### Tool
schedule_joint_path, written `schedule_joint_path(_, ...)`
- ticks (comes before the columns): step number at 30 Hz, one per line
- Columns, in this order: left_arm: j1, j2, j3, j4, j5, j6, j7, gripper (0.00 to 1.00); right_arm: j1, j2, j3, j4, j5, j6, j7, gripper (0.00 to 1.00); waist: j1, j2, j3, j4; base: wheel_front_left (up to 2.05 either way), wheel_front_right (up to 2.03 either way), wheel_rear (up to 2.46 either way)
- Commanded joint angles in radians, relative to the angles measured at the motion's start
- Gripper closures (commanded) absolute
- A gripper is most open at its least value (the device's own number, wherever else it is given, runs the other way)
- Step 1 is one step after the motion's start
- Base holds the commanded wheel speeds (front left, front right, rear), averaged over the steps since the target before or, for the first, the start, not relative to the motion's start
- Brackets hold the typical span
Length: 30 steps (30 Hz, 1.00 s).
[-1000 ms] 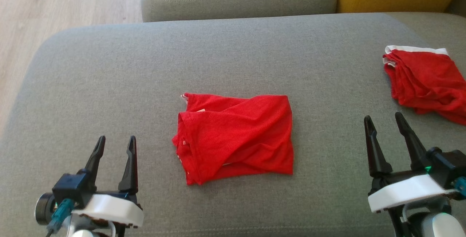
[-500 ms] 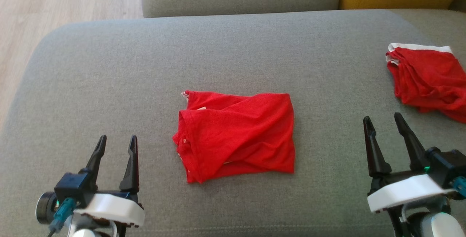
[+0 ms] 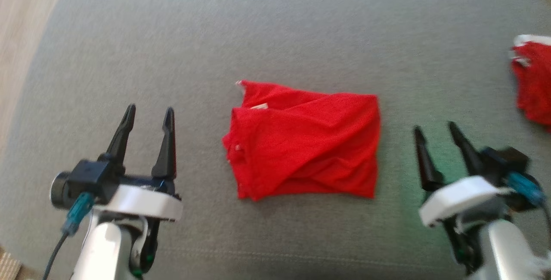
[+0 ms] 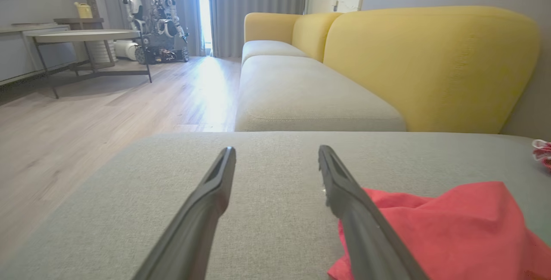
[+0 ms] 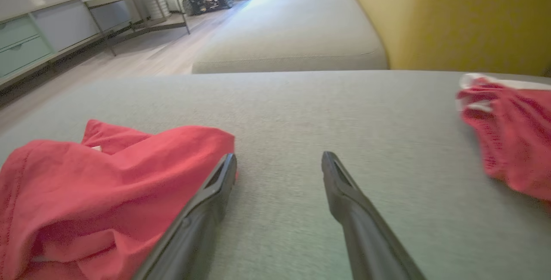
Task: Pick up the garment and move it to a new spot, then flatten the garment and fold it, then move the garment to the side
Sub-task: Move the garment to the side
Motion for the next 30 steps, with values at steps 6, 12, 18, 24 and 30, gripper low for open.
schedule_joint_path(6,-0.102,-0.013,0.0,0.015,-0.001,-0.019,-0.026,0.0,-0.115,0.005,0.115,0.152,0.033,-0.001,0.064,0.0,0.0,0.0001,0.097,0.098,0.0,0.0,0.0)
schedule_joint_path(12,-0.12,-0.022,-0.001,0.031,-0.003,-0.02,-0.031,0.0,-0.133,0.01,0.14,0.229,0.069,-0.001,0.137,0.39,0.0,0.0001,0.112,0.104,0.0,0.0,0.0)
schedule_joint_path(18,-0.122,-0.02,0.018,0.015,0.005,-0.019,-0.031,0.0,-0.147,-0.02,0.157,0.163,0.075,-0.001,0.14,1.0,0.0,0.0001,0.12,0.058,0.0,0.0,0.0)
schedule_joint_path(24,-0.116,-0.009,0.036,-0.014,0.015,-0.022,-0.032,0.0,-0.153,-0.08,0.132,0.034,0.046,-0.001,0.138,1.0,0.0,0.0001,0.124,-0.039,0.0,0.0,0.0)
schedule_joint_path(30,-0.118,0.007,0.039,-0.049,0.03,-0.027,-0.032,0.0,-0.198,-0.164,0.083,-0.049,0.037,-0.001,0.172,1.0,0.0,0.0001,0.144,-0.166,0.0,0.0,0.0)
